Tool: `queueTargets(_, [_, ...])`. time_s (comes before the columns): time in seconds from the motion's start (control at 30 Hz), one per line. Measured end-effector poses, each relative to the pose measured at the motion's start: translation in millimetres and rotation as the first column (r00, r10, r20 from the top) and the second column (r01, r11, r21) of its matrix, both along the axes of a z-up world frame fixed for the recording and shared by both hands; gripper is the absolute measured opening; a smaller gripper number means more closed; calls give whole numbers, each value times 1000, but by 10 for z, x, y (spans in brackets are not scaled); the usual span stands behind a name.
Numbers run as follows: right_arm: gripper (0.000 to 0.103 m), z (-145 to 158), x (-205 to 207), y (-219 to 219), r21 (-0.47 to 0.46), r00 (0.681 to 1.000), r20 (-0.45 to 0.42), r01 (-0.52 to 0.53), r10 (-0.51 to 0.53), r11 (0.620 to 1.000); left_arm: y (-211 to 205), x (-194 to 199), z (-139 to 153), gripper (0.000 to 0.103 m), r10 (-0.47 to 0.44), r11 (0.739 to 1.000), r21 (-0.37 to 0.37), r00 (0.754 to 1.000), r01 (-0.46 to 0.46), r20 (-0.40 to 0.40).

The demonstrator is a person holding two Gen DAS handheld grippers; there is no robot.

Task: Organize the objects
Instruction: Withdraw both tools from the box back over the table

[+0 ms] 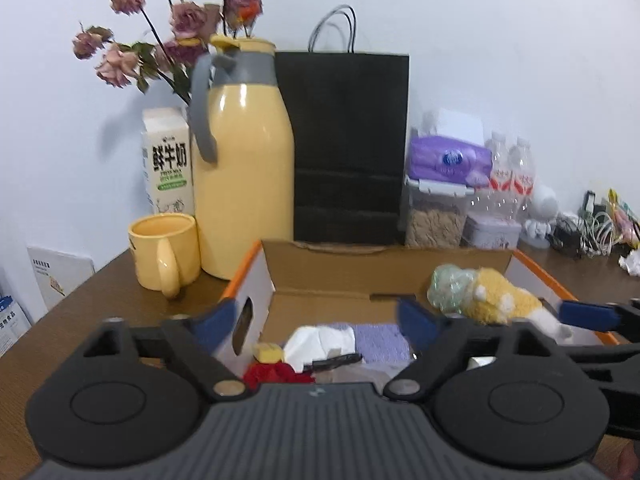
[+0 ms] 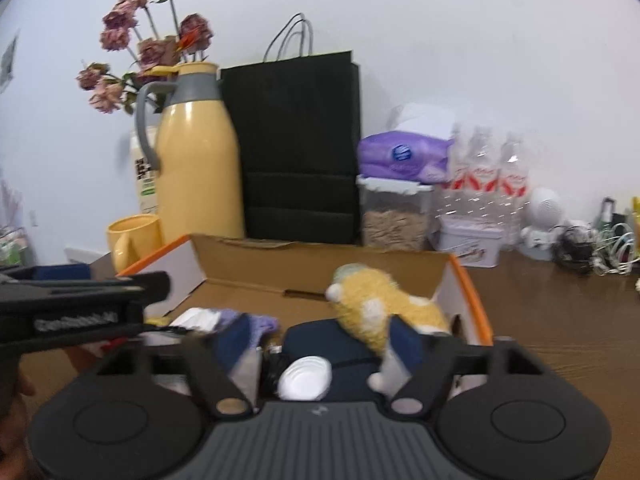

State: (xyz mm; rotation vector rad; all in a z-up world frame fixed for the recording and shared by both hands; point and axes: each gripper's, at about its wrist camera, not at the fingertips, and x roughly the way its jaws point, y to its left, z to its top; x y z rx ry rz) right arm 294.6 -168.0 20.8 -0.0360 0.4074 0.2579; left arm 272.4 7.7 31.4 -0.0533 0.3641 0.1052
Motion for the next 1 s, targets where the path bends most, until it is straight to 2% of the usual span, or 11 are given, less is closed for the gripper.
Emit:
queueTargets(0.03, [97, 8, -11, -13, 3, 1000, 7, 7, -7, 1000, 11, -14, 10, 103, 2, 1000, -12, 1000, -2, 13])
queueTargets(0.07, [98, 16, -20, -25, 6, 1000, 10, 13, -14, 1000, 14, -21, 14, 103, 4, 1000, -16, 1000, -4, 14])
queueTargets(0.33, [102, 50, -57, -79, 6, 1000, 16, 27, -27, 1000, 16, -59, 45, 103, 2, 1000, -22, 1000, -2, 21])
queueTargets(0.73, [103, 147, -214, -277, 16, 997, 55, 58, -59, 998, 22, -180, 98, 103, -11, 1000, -29, 999, 12, 34])
queueTargets(1.0, [103, 124, -402, -467, 6, 995, 77, 62, -63, 998, -81, -350, 73, 103, -46, 999, 8, 999, 46, 11])
